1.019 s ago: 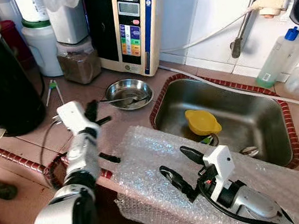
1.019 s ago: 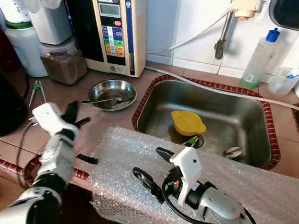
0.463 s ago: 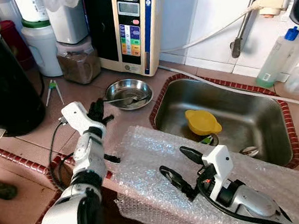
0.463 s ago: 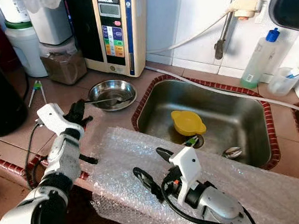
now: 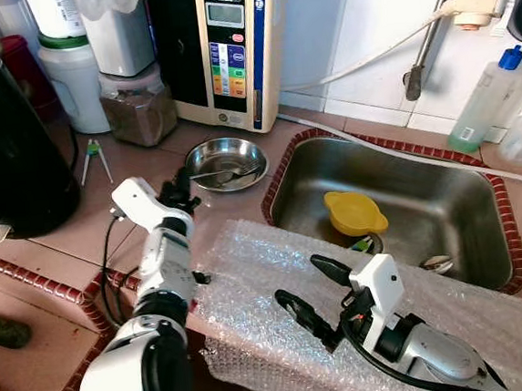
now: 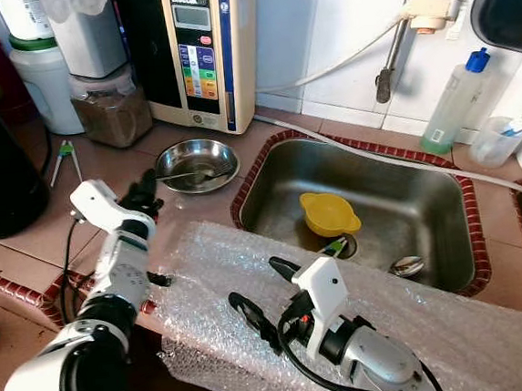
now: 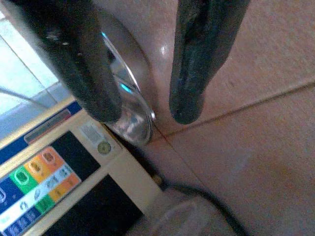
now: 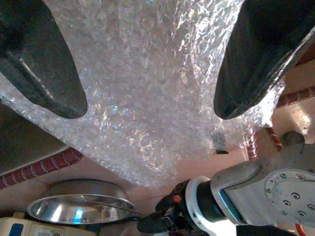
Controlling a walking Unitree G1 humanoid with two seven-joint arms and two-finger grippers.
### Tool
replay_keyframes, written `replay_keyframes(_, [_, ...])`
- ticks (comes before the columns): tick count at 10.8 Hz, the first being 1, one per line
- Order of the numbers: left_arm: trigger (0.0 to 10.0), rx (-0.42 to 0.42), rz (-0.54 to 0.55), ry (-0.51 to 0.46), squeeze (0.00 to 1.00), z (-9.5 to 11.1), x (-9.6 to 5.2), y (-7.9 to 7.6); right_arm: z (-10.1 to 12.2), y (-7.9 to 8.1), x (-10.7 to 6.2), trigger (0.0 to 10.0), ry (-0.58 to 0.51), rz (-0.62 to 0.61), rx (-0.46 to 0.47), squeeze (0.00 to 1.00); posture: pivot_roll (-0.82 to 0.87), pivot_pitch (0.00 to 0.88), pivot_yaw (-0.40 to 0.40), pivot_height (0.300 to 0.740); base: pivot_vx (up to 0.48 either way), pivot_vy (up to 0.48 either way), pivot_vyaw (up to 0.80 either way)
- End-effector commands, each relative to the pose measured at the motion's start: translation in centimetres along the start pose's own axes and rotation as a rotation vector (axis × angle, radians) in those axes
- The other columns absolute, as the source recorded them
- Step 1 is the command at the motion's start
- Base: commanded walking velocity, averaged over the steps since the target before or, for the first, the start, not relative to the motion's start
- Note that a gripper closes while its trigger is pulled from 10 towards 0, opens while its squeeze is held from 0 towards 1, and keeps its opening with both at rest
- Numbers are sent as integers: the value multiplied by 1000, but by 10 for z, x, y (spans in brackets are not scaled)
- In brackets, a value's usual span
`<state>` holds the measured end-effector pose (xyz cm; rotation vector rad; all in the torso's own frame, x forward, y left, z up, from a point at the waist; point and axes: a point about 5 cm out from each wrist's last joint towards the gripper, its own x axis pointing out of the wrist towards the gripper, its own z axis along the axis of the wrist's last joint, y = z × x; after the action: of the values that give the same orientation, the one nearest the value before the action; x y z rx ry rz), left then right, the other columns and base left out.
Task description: Kitchen organization
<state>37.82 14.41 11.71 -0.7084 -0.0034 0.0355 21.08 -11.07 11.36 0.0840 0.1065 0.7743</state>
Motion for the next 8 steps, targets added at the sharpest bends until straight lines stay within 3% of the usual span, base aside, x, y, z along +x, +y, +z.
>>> replay_keyframes(1, [10000, -29, -11, 16, 1000, -1, 4, -10, 0, -1, 0, 10000, 1, -5, -9, 592, -43, 0, -5, 740, 0, 0, 0])
replay_keyframes(8, [10000, -87, 2, 78, 1000, -14, 4, -21, -2, 1, -4, 10000, 12, -17, -15, 592, -71, 0, 2, 740, 0, 0, 0])
